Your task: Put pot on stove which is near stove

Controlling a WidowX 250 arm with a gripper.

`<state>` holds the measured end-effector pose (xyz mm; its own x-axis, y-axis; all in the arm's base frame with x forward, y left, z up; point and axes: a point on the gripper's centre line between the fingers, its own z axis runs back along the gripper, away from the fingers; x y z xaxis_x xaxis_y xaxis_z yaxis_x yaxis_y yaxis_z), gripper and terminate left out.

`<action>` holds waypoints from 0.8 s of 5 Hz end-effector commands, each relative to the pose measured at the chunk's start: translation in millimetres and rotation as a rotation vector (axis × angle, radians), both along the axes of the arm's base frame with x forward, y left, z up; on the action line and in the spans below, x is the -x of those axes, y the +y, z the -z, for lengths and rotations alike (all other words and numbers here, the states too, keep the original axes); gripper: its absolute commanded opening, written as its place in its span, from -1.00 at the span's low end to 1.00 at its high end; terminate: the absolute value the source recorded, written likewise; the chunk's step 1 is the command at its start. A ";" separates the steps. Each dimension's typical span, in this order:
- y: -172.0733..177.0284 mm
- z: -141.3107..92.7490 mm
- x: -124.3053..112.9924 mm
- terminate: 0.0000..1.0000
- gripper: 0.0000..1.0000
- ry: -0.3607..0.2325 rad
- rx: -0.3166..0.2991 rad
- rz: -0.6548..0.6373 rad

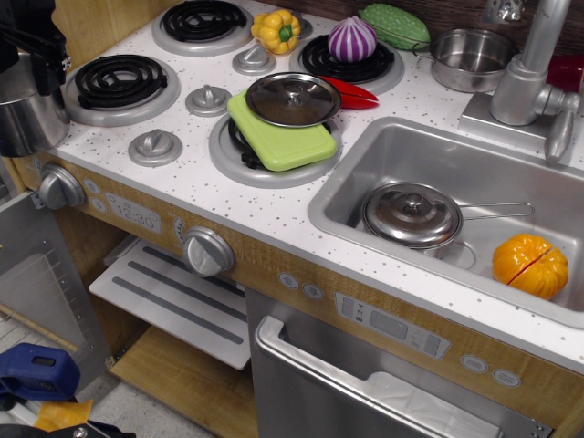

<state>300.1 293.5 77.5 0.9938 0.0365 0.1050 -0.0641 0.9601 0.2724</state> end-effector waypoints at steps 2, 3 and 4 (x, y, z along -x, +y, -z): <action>0.8 2.7 -1.3 -1.00 1.00 -0.016 0.007 -0.008; -2.8 6.5 1.0 -1.00 1.00 -0.030 0.007 -0.026; -6.3 13.1 3.2 -1.00 1.00 -0.051 0.003 -0.041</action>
